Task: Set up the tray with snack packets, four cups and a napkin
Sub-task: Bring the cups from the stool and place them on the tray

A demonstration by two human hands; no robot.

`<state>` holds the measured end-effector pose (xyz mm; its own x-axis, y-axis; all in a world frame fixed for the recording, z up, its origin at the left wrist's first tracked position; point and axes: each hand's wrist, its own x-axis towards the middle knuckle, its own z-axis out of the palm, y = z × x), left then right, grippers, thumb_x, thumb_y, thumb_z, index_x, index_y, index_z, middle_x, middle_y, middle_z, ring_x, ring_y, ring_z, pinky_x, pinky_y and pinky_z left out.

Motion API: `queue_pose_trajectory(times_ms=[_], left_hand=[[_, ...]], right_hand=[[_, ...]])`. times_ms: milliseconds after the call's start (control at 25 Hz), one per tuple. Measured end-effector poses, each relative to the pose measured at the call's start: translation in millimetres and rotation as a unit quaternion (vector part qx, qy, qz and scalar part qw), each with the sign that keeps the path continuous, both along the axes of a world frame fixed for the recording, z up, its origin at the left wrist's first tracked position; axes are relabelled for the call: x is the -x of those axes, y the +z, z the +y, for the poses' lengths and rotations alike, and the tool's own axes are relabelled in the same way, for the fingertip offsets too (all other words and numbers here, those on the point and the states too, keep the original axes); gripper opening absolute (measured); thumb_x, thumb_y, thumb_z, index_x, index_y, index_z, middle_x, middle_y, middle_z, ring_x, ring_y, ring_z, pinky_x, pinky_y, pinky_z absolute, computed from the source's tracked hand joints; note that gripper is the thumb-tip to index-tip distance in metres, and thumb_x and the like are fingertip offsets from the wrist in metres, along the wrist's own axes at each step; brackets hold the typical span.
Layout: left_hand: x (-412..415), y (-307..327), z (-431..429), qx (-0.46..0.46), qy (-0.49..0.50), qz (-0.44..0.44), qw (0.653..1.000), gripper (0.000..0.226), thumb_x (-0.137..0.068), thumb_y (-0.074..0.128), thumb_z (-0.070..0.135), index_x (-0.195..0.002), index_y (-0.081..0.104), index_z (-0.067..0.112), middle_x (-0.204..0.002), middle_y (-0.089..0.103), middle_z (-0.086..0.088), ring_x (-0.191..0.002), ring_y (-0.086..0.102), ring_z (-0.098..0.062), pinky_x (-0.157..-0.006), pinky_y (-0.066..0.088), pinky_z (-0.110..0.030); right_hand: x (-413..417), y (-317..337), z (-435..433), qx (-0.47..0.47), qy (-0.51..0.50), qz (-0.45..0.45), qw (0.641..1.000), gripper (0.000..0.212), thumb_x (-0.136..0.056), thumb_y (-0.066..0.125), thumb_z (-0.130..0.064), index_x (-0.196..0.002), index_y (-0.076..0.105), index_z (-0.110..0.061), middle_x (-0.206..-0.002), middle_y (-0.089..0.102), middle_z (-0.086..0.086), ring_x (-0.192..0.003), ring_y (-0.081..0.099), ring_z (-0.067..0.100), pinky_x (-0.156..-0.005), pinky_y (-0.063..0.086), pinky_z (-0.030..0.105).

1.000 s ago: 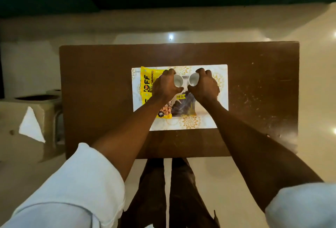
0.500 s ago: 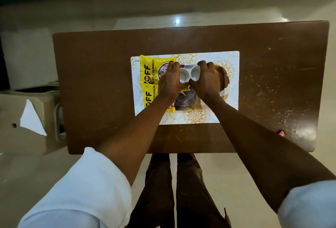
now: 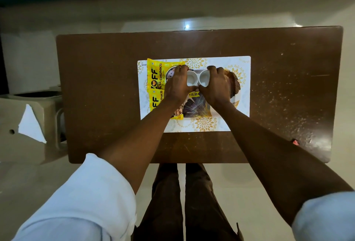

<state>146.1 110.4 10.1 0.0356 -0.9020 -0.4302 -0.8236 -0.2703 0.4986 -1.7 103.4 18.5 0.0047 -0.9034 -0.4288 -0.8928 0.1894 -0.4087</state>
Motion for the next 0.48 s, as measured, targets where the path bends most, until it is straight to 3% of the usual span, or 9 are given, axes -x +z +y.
queue_pose_trajectory(times_ms=[120,280,480], left_hand=[[-2.4,-1.3,-2.2,-0.001,-0.010,-0.001,1.000,0.075,-0.072,0.089,0.045,-0.131,0.054,0.015,-0.131,0.060,-0.004,-0.121,0.058,-0.026,-0.086,0.052,-0.041],[-4.0,12.6,6.2,0.004,-0.031,-0.014,0.999,0.093,-0.072,0.086,0.053,-0.146,0.043,0.016,-0.144,0.050,-0.005,-0.130,0.053,-0.027,-0.086,0.057,-0.045],[-24.5,70.7,29.6,0.004,-0.008,-0.030,1.000,0.099,-0.068,0.086,0.059,-0.146,0.040,0.021,-0.139,0.043,-0.004,-0.117,0.062,-0.029,-0.079,0.058,-0.044]], right_hand=[[0.5,-3.3,-0.4,0.006,0.002,-0.003,1.000,0.080,-0.083,0.084,-0.032,-0.150,0.045,-0.012,-0.145,0.051,0.017,-0.126,0.059,0.037,-0.095,0.054,0.042],[6.2,1.7,7.6,0.000,-0.010,-0.006,1.000,0.101,-0.082,0.084,-0.038,-0.162,0.028,-0.011,-0.155,0.041,0.019,-0.140,0.046,0.039,-0.108,0.047,0.049],[18.7,50.4,31.4,-0.008,-0.052,-0.011,0.999,0.098,-0.084,0.078,-0.034,-0.163,0.024,-0.011,-0.156,0.038,0.019,-0.148,0.033,0.039,-0.120,0.033,0.051]])
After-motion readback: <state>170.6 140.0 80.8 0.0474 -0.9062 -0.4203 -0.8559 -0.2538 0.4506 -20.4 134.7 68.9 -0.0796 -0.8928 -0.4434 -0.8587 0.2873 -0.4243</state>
